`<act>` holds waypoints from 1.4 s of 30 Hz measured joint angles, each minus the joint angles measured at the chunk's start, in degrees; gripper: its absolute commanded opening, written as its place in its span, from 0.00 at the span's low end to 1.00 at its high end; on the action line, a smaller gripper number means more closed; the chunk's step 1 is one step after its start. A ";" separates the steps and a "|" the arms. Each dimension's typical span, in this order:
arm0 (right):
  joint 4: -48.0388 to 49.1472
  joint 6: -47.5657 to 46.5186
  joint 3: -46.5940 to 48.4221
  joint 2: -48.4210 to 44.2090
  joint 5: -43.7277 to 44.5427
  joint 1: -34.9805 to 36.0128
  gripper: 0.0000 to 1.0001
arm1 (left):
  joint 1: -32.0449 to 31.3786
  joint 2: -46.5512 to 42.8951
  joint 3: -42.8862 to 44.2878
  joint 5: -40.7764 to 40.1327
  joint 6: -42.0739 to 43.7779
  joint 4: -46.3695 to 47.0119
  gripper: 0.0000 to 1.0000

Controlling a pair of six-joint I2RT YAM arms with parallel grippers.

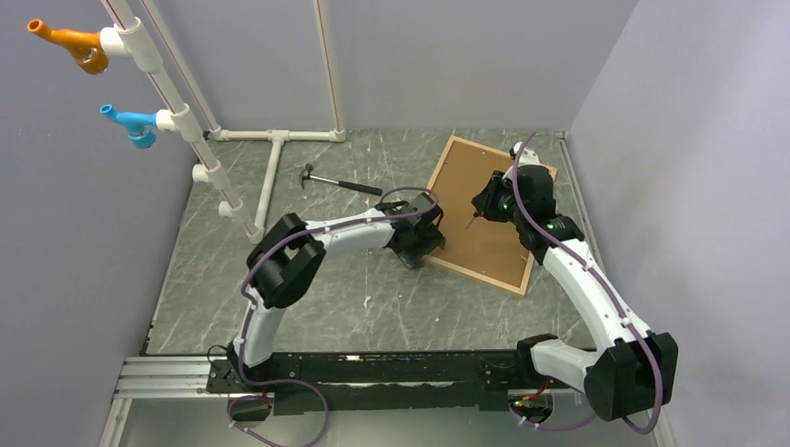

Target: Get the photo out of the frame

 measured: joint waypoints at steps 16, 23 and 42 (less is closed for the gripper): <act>-4.35 -1.95 -0.59 -6.51 -1.88 0.13 0.00 | -1.22 8.11 11.37 -3.67 -16.79 -17.57 0.33; -6.45 -1.90 0.39 -4.28 -2.36 2.38 0.00 | -1.36 7.61 10.19 -7.56 -18.73 -14.84 0.00; -5.05 -2.23 -2.93 -6.49 -4.42 3.85 0.00 | 0.87 -7.58 -12.70 -20.28 12.20 -3.30 0.00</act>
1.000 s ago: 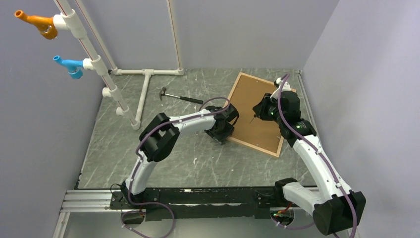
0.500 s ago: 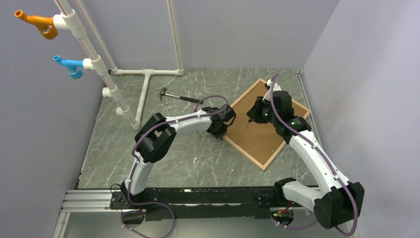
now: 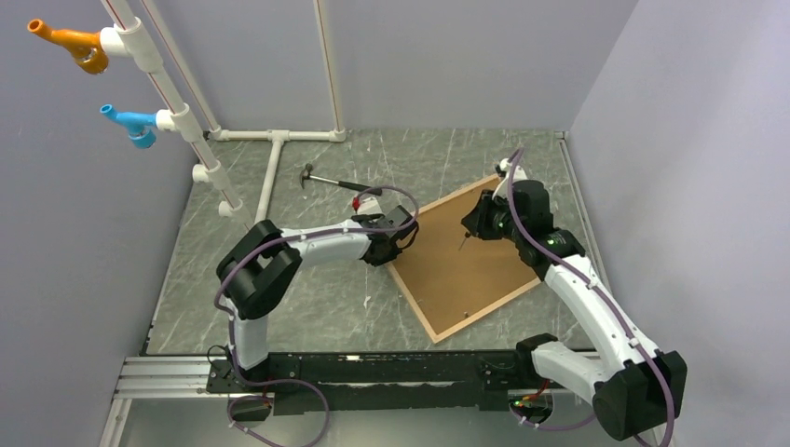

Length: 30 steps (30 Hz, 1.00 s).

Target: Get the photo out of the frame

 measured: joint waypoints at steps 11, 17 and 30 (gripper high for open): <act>6.45 -0.24 -7.76 7.13 -4.90 12.59 0.00 | 5.44 -4.98 -8.50 2.14 24.04 12.28 0.00; 14.45 3.52 -13.40 9.18 -6.45 17.07 0.00 | 6.82 -7.19 -13.00 5.79 30.71 19.58 0.00; 35.34 12.33 -19.65 17.38 -9.53 18.03 0.00 | 8.00 -9.09 -17.25 15.76 37.92 27.12 0.00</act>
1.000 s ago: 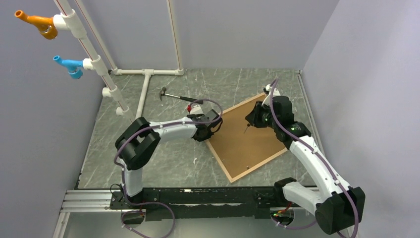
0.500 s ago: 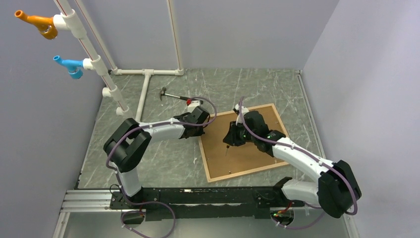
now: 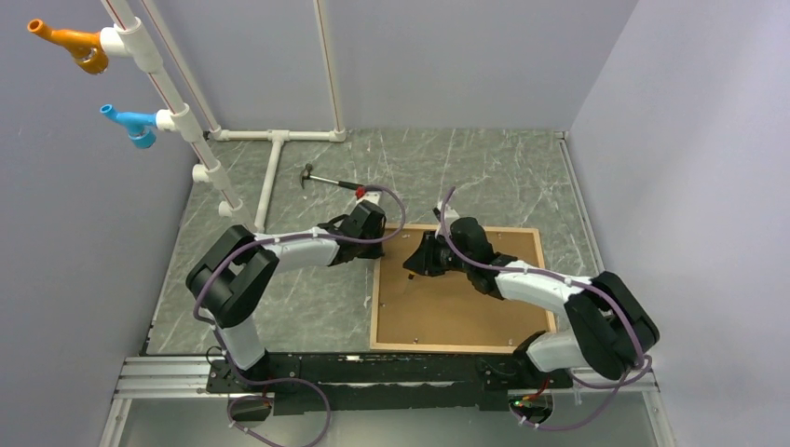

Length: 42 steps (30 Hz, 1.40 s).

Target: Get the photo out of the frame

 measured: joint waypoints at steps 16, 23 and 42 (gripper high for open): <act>17.31 4.68 -0.35 11.50 -3.74 3.06 0.00 | 4.00 -0.28 -1.09 10.60 5.01 2.25 0.00; 23.87 5.79 -0.35 15.91 -5.16 3.52 0.00 | 6.25 -0.22 -1.81 16.37 6.27 3.74 0.00; 25.94 3.63 1.75 19.63 -10.91 4.09 0.00 | 6.95 0.72 -1.81 18.47 6.34 5.35 0.00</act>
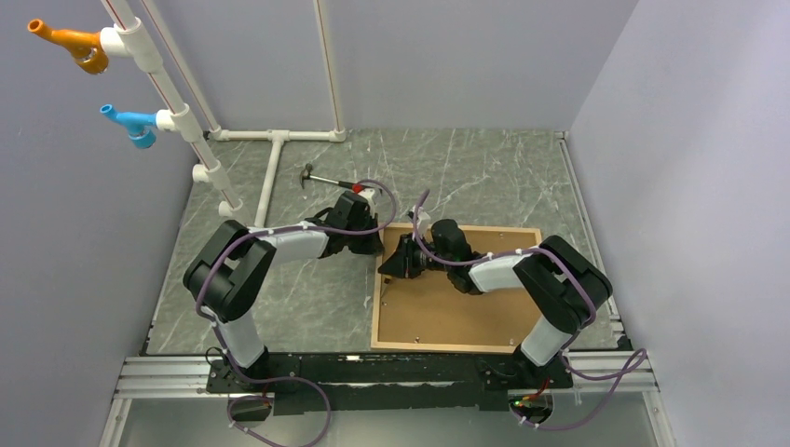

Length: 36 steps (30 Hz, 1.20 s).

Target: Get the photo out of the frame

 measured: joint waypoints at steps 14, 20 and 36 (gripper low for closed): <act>-4.33 -2.12 1.40 0.20 -4.33 1.49 0.00 | 0.66 0.48 0.11 1.70 0.11 0.76 0.00; -5.51 -2.03 1.11 -0.26 -4.02 2.49 0.00 | 0.98 0.85 0.11 2.78 0.15 1.46 0.00; -32.33 -7.19 2.45 -22.01 8.44 2.82 0.00 | 1.20 1.38 0.44 4.28 1.84 2.32 0.47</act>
